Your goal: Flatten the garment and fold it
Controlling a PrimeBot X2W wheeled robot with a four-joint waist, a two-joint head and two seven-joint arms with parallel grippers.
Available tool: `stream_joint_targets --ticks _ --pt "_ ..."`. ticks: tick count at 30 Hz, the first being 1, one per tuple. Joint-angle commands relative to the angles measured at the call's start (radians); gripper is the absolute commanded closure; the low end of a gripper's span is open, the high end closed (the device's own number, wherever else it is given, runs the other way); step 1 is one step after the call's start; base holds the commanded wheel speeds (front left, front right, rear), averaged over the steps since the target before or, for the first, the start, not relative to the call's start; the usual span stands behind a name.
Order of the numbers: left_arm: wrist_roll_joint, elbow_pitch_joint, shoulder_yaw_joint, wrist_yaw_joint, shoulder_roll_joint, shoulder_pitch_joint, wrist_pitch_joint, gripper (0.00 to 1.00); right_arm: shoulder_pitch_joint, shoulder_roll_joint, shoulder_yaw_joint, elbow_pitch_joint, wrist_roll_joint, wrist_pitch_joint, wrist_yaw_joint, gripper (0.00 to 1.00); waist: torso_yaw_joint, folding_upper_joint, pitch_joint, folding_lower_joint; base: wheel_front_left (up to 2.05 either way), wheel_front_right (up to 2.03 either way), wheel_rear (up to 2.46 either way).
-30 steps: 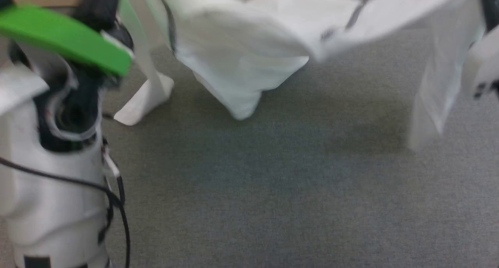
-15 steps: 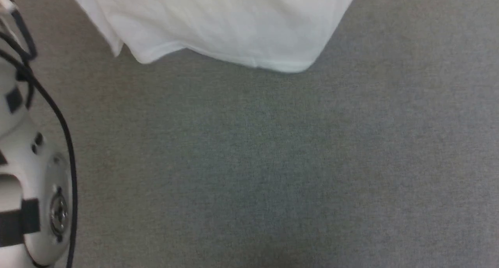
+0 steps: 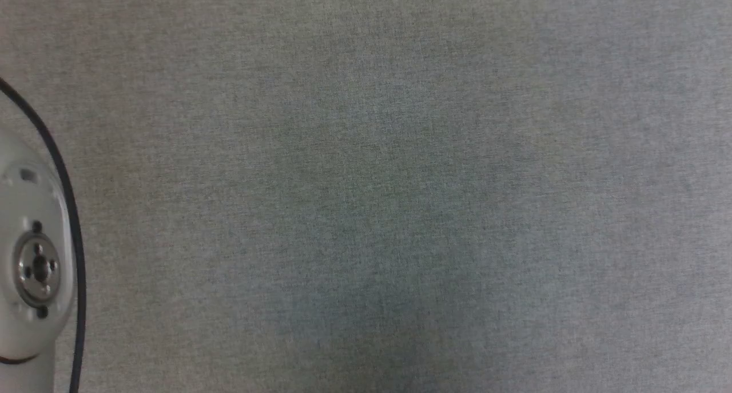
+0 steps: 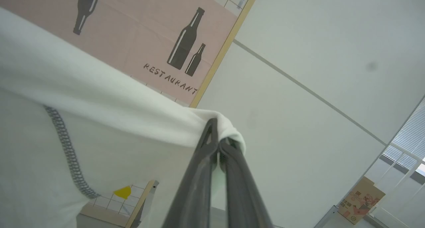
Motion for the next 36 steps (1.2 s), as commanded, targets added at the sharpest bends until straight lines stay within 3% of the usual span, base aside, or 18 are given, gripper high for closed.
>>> stream_joint_targets --ticks 1,10,17,22,27,31,36 --pt "0.002 0.017 0.007 -0.01 0.02 0.034 -0.005 1.0 0.029 -0.008 -0.01 0.025 -0.004 -0.007 -0.002 1.0 0.001 0.0 0.016 -0.0002 0.0 0.0 0.0" --pt "0.039 0.114 -0.051 -0.094 0.056 0.361 0.026 1.0 0.309 0.005 0.031 0.155 0.123 -0.054 -0.002 1.0 0.027 0.0 -0.052 -0.0002 0.0 0.0 0.0" --pt "0.107 0.124 -0.159 -0.157 0.095 0.649 0.098 1.0 0.575 -0.013 0.095 0.144 0.271 -0.016 -0.002 1.0 0.054 0.0 -0.18 -0.0002 0.0 0.0 0.0" --pt "0.11 0.057 -0.198 -0.174 0.118 0.893 0.168 1.0 0.814 -0.033 0.117 0.023 0.381 0.058 -0.002 1.0 0.073 0.0 -0.29 -0.0002 0.0 0.0 0.0" --pt "0.088 -0.055 -0.198 -0.151 0.122 1.143 0.213 1.0 1.069 -0.04 0.082 -0.141 0.427 0.127 -0.002 1.0 0.081 0.0 -0.389 -0.0002 0.0 0.0 0.0" --pt "0.064 -0.156 -0.193 -0.124 0.112 1.329 0.243 1.0 1.269 -0.01 0.022 -0.276 0.439 0.178 -0.002 1.0 0.089 0.0 -0.447 -0.0002 0.0 0.0 0.0" --pt "0.046 -0.289 -0.209 -0.092 0.101 1.54 0.292 1.0 1.512 0.073 -0.081 -0.448 0.424 0.244 -0.002 1.0 0.106 0.0 -0.494 -0.0002 0.0 0.0 0.0"
